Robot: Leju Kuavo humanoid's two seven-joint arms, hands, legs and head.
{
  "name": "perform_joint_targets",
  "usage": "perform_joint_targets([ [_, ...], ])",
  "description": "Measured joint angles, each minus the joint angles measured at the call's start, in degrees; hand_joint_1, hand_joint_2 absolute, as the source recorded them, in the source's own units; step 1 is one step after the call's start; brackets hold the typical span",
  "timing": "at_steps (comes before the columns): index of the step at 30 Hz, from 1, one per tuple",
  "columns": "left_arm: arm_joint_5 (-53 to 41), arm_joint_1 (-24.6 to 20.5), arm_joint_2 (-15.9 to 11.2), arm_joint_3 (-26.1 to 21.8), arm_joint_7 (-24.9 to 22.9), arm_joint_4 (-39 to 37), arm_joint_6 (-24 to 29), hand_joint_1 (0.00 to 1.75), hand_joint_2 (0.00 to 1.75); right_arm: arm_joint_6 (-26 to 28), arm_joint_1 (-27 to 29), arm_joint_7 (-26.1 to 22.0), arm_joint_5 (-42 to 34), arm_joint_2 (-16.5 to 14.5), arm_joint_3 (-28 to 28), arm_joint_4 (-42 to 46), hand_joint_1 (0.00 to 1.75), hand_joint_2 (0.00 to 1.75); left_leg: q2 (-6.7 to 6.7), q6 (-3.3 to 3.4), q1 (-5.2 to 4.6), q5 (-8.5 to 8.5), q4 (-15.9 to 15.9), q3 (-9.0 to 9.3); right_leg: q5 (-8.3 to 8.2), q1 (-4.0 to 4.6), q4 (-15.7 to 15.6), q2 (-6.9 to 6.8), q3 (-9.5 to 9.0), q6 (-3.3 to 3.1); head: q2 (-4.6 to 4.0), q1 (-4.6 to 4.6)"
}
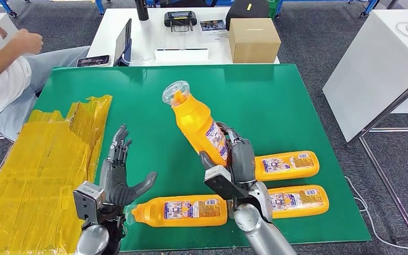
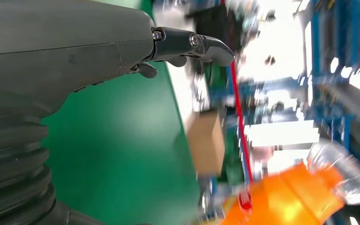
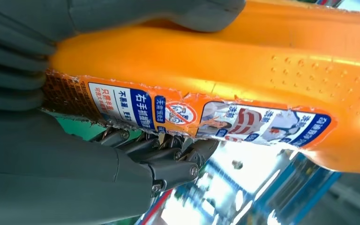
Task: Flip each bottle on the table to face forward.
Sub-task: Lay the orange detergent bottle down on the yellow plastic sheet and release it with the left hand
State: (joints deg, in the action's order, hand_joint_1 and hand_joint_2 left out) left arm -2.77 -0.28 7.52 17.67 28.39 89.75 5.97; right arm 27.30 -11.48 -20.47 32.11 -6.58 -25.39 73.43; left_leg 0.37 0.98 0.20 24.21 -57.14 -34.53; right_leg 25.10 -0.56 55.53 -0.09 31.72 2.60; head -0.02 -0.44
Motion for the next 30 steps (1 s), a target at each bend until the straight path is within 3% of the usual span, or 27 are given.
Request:
perform_joint_targets([
  [4,13.5,-1.9,-1.0,1.9,-6.8,-1.5,-14.4,0.00,1.75,-4.6,0.8,-3.0,-1.8,0.0,-0.4,0.4,1.75,1.75,0.00,0.00,0.00,-0.01,0.0,0.01,-0.01,0.01,0.0,0.00,-0.01,0.00,0.00,0.01],
  [7,16.1,-3.6,-1.5,3.0,-8.0,-2.9,-17.8,0.00,1.75,-5.2,1.0,-4.5,-1.4,-0.1,-1.4,0.3,1.75,1.75,0.01,0.01,0.01,-0.02,0.0,0.02,-0.01,0.01,0.0,0.00,-0.02,0.00,0.00,-0.01],
  [13,16.4,-5.8,-2.3,4.7,-8.6,-4.1,-18.5,0.00,1.75,-4.8,1.0,-4.8,0.1,-0.5,-3.4,-0.7,1.74,1.75,0.01,0.00,0.01,-0.02,0.0,-0.02,-0.01,0.01,0.0,0.00,-0.02,0.00,0.00,0.00],
  [30,18.3,-5.9,-3.0,4.8,-8.6,-4.7,-18.4,0.00,1.75,-6.7,0.1,-3.6,2.1,-1.3,-7.8,-5.5,1.75,1.75,0.00,0.00,0.01,-0.02,0.0,-0.03,0.00,0.01,0.0,0.00,0.00,0.00,0.00,0.00],
])
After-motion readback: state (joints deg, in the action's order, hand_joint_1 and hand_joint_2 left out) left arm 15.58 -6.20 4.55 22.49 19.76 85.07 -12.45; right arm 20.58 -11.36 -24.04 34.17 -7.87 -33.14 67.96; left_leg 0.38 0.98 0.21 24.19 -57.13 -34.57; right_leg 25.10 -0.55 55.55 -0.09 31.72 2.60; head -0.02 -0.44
